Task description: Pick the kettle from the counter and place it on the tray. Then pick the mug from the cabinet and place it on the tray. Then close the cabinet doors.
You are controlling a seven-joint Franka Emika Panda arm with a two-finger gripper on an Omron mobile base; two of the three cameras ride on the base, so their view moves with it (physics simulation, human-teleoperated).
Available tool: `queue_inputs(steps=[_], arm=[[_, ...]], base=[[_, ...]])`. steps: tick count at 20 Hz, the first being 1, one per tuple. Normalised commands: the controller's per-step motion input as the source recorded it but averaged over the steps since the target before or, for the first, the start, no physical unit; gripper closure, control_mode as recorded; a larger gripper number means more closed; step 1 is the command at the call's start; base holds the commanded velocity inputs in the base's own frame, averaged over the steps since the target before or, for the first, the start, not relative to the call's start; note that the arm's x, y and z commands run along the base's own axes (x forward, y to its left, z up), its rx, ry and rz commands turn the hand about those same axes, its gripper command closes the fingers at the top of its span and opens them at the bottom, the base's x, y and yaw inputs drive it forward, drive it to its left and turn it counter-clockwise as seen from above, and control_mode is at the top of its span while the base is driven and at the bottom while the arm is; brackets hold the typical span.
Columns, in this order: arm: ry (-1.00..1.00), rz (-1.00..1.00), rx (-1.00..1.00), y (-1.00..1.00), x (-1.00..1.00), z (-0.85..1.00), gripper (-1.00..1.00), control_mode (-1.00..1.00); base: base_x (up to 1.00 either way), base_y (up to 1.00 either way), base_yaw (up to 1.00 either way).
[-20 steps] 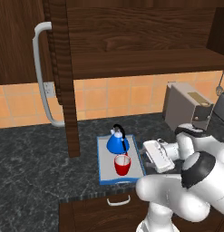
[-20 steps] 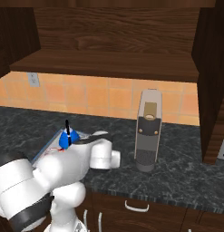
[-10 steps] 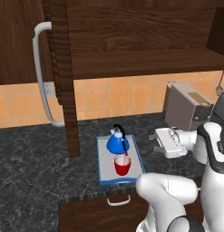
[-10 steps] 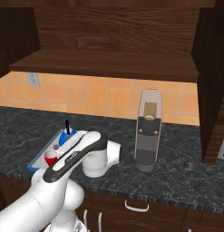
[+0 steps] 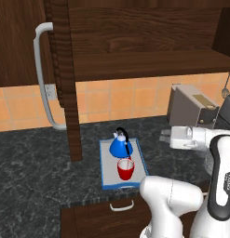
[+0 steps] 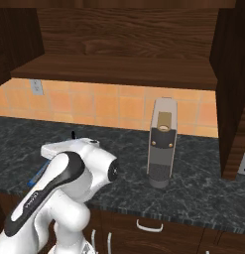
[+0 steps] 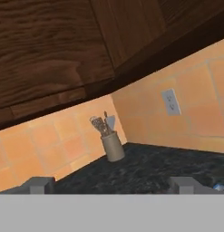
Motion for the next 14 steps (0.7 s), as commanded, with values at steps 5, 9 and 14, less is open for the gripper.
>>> queue_inputs(steps=[5, 9, 14], arm=[[0.16, -0.25, -0.16, -0.1, -0.12, 0.37, -1.0, -1.0], [0.13, -0.13, -0.21, -0.09, -0.03, 0.07, -1.0, -1.0], [-0.02, -0.03, -0.02, -0.08, -0.07, -0.03, -1.0, -1.0]], base=[[0.0, 0.0, 0.0], [0.0, 0.0, 0.0], [0.0, 0.0, 0.0]])
